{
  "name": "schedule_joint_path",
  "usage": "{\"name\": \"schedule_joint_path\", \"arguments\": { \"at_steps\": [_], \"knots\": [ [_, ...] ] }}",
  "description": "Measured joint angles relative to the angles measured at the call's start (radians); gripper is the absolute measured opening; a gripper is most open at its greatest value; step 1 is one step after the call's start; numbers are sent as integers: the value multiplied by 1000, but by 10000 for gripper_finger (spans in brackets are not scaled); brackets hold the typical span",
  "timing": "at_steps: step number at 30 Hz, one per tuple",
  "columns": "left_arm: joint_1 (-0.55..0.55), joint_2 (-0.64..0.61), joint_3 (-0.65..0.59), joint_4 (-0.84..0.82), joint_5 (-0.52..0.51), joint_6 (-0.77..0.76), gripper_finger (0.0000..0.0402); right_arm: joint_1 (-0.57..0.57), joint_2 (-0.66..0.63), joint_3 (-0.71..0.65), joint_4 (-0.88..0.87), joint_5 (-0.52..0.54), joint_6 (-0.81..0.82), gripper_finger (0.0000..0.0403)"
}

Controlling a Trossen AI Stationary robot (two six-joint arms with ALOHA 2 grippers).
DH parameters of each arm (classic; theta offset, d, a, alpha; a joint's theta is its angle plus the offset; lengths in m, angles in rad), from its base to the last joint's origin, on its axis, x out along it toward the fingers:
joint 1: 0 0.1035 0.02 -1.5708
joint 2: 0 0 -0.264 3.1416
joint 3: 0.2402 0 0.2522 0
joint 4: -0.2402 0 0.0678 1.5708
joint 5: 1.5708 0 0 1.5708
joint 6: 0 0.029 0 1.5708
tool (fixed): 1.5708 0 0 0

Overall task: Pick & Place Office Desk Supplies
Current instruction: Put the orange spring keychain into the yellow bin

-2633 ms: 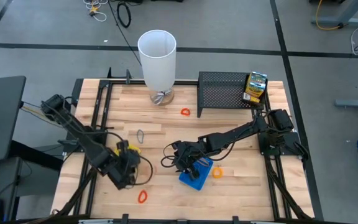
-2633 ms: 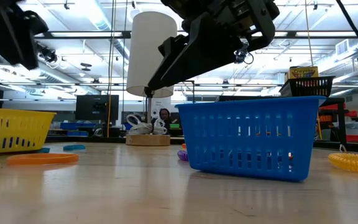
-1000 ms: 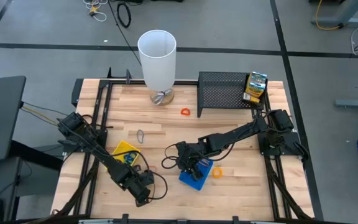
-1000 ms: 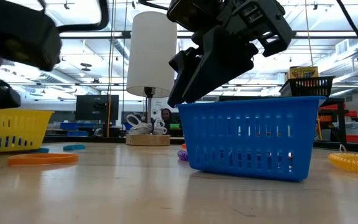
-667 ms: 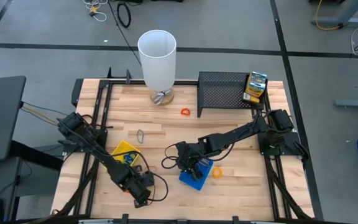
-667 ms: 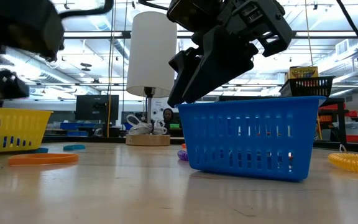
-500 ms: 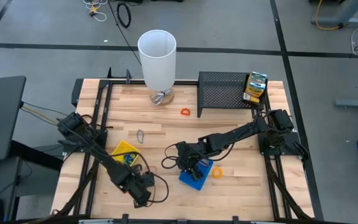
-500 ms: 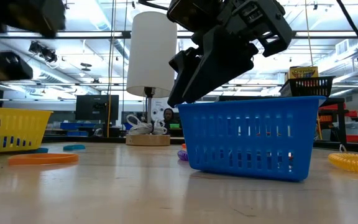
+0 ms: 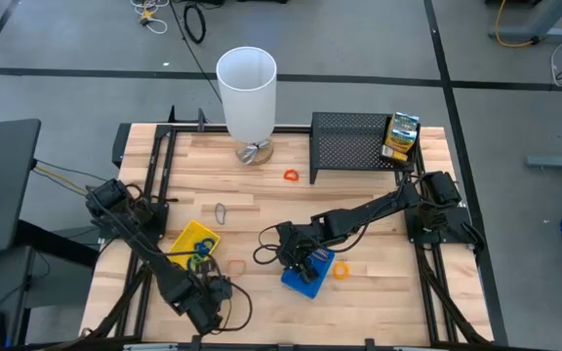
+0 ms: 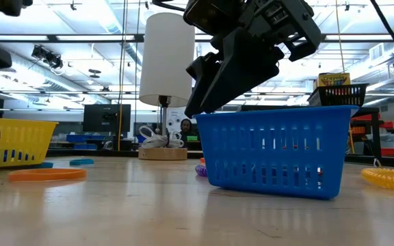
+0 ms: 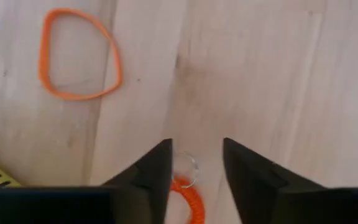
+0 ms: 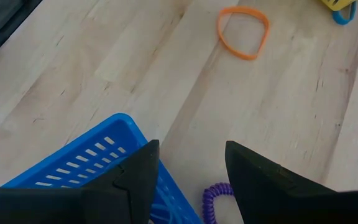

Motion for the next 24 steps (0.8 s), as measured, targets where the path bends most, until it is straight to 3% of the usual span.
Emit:
{"name": "schedule_joint_path", "arguments": {
  "at_steps": [5, 10, 24],
  "knots": [
    [-14, 0, -30, 0, 7, -23, 213, 0, 0, 0, 0, 0, 5, 192],
    [-29, 0, -58, 18, 13, -63, 229, 0, 0, 0, 0, 0, 6, 192],
    [-35, 5, -102, 69, 6, -50, 113, 0, 0, 0, 3, 25, 5, 192]
  ]
}}
